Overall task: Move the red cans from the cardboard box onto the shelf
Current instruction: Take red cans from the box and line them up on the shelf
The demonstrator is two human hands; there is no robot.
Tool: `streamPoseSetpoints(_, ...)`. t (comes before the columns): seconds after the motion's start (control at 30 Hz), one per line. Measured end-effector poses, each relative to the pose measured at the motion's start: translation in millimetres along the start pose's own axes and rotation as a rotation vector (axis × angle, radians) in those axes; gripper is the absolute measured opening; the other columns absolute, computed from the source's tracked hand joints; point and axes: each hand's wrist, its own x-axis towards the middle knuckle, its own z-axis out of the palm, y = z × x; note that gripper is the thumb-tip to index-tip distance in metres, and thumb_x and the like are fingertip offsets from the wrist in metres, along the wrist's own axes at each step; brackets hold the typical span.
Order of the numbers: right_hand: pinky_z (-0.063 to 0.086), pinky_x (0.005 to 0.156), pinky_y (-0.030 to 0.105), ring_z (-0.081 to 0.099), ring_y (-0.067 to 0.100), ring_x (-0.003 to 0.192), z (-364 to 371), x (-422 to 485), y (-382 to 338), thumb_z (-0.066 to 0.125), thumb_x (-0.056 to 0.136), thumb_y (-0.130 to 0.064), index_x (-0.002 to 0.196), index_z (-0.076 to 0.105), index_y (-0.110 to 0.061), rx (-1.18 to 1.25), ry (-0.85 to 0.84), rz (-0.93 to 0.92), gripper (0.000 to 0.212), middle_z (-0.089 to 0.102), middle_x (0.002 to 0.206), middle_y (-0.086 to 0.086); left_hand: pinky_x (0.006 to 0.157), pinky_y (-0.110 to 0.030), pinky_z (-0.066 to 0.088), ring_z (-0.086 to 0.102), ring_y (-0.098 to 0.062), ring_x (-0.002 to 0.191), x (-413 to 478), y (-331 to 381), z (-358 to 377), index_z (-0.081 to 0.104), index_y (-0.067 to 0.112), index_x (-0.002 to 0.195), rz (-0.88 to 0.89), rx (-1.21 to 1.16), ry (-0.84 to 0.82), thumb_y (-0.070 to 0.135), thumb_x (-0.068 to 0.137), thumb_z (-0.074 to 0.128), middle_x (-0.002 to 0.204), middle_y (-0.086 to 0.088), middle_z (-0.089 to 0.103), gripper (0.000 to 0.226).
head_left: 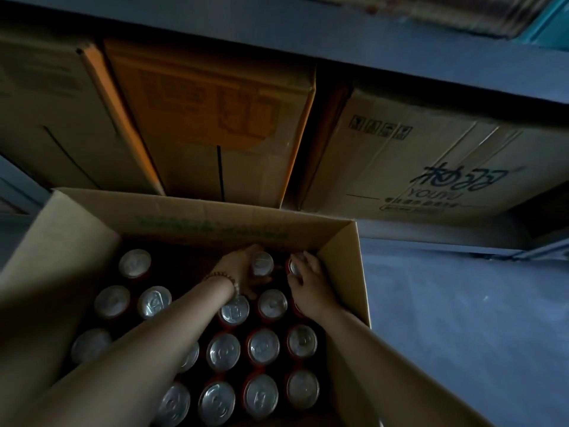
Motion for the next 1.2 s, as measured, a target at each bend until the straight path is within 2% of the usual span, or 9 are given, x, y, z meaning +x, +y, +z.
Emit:
streamPoseSetpoints(0.1,0.021,0.116,0.034,0.016,0.018,0.145,-24,-18,-27,0.046,0.097,-0.031,0.148,0.022,-0.032,0.078,-0.069,0.044,0.056,0.005,0.159,-0.009,0.095,-0.031,0.045,0.055,-0.02,0.115,-37,5,-37,0.046,0.023,0.129,0.085,-0.015,0.105,0.045,0.073,0.072,0.124,-0.001,0.059,0.065)
streamPoseSetpoints(0.23,0.031,0.103,0.024,0.035,0.014,0.134,-68,-72,-95,0.064,0.087,-0.035,0.145,0.03,-0.031,0.275,-0.135,-0.044,0.068,0.033,0.148,-0.006,0.083,-0.024,0.047,0.06,-0.012,0.1,-105,41,-111,0.049,0.028,0.123,0.219,0.009,0.166,0.057,0.073,0.064,0.109,0.008,0.064,0.06)
streamPoseSetpoints(0.4,0.046,0.103,0.037,0.059,0.008,0.115,-154,-158,-205,0.079,0.063,-0.053,0.119,0.052,-0.042,0.389,-0.172,-0.208,0.063,0.064,0.121,-0.008,0.075,-0.02,0.046,0.062,-0.005,0.091,-196,125,-223,0.054,0.03,0.108,0.326,-0.14,0.276,0.066,0.067,0.064,0.099,0.012,0.066,0.055)
streamPoseSetpoints(0.63,0.052,0.087,0.022,0.062,0.001,0.101,-310,-283,-380,0.085,0.06,-0.039,0.108,0.045,-0.047,0.346,-0.053,-0.375,0.063,0.062,0.109,-0.015,0.08,-0.03,0.054,0.062,0.0,0.089,-327,270,-400,0.055,0.046,0.097,0.543,-0.253,0.351,0.089,0.059,0.037,0.096,0.016,0.066,0.06)
streamPoseSetpoints(0.77,0.05,0.098,0.039,0.059,0.01,0.111,-396,-344,-468,0.086,0.053,-0.044,0.119,0.04,-0.046,0.343,-0.003,-0.443,0.08,0.059,0.12,-0.009,0.086,-0.018,0.049,0.058,0.008,0.097,-394,347,-499,0.052,0.049,0.101,0.694,-0.209,0.398,0.09,0.06,0.033,0.102,0.023,0.063,0.061)
streamPoseSetpoints(0.87,0.051,0.096,0.037,0.061,0.009,0.112,-454,-379,-518,0.084,0.064,-0.034,0.126,0.043,-0.039,0.386,-0.055,-0.49,0.074,0.061,0.122,-0.008,0.085,-0.019,0.049,0.059,0.007,0.096,-428,389,-559,0.052,0.053,0.099,0.749,-0.215,0.402,0.09,0.058,0.036,0.102,0.024,0.063,0.058)
streamPoseSetpoints(0.97,0.053,0.082,0.022,0.062,0.0,0.105,-493,-405,-558,0.082,0.065,-0.033,0.121,0.044,-0.042,0.38,-0.038,-0.52,0.068,0.063,0.118,-0.011,0.086,-0.023,0.05,0.061,0.003,0.095,-448,419,-601,0.057,0.045,0.105,0.805,-0.225,0.393,0.085,0.063,0.041,0.103,0.016,0.066,0.06)
streamPoseSetpoints(1.1,0.052,0.093,0.032,0.065,0.005,0.103,-521,-409,-593,0.08,0.057,-0.032,0.12,0.051,-0.031,0.396,0.103,-0.527,0.069,0.066,0.114,-0.006,0.085,-0.017,0.047,0.06,0.005,0.097,-448,446,-632,0.055,0.037,0.113,0.813,-0.292,0.451,0.075,0.066,0.047,0.106,0.02,0.064,0.062)
streamPoseSetpoints(1.2,0.051,0.091,0.025,0.064,0.0,0.099,-538,-388,-604,0.082,0.065,-0.025,0.115,0.053,-0.033,0.377,0.168,-0.525,0.058,0.067,0.109,-0.009,0.082,-0.005,0.042,0.057,0.009,0.098,-429,456,-643,0.052,0.033,0.121,0.757,-0.349,0.539,0.084,0.068,0.032,0.11,0.023,0.061,0.076)
